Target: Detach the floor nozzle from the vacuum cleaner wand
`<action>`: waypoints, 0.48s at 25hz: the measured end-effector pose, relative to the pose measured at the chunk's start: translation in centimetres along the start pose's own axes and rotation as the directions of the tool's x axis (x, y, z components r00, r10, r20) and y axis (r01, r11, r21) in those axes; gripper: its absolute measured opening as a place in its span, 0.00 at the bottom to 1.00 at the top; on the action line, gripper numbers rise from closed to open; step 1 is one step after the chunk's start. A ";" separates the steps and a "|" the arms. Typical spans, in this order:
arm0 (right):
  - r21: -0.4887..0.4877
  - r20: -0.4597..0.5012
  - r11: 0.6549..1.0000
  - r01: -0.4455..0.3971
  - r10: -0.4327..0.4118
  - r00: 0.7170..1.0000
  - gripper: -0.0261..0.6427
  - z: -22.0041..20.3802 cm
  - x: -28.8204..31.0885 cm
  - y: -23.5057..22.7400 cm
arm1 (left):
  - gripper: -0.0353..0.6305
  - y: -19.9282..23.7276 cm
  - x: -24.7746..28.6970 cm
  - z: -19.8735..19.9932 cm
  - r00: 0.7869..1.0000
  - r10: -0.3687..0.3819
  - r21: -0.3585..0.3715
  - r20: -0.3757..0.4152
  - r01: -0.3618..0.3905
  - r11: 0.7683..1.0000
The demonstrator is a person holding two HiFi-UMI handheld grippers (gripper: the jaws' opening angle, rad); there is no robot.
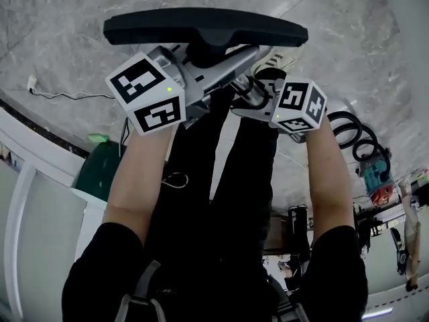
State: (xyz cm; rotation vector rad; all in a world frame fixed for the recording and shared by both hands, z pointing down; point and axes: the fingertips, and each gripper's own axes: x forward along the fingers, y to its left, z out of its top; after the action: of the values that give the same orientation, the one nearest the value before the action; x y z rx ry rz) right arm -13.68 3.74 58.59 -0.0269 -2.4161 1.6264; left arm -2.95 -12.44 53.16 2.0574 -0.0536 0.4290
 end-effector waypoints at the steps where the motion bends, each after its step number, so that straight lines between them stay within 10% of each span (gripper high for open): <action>1: 0.036 -0.014 0.995 -0.097 0.097 0.995 0.12 -0.1 -0.5 1.4 | 0.24 -0.5 -0.2 0.2 0.999 -0.052 -0.010 0.017 0.052 0.999; 6: 0.137 0.021 0.938 -0.320 0.320 0.947 0.12 1.1 -1.5 4.7 | 0.24 -1.9 -0.5 1.2 0.969 -0.246 -0.033 0.011 0.246 0.969; 8: 0.143 0.007 0.985 -0.093 0.093 0.996 0.12 1.0 -0.9 2.4 | 0.24 -0.7 -0.3 1.2 0.977 -0.214 -0.048 -0.020 0.213 0.976; 9: 0.117 -0.025 0.981 0.158 -0.156 0.987 0.12 0.2 -1.0 -0.5 | 0.24 1.4 -0.8 2.0 0.989 -0.150 -0.073 0.001 0.149 0.986; 10: 0.051 -0.057 0.897 0.439 -0.436 0.898 0.12 -1.1 -1.7 -3.7 | 0.24 4.3 -2.1 3.7 0.996 -0.058 -0.121 0.065 0.066 0.990; 12: -0.123 -0.065 0.627 0.769 -0.779 0.624 0.12 -5.1 -3.9 -7.3 | 0.24 9.4 -6.1 8.1 0.965 0.100 -0.252 0.243 -0.036 0.967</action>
State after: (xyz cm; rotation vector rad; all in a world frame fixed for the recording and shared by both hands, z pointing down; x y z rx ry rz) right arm -8.10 5.02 66.38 0.7901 -1.9408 1.0574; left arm -8.38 -24.97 55.44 1.8572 -0.3188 0.1863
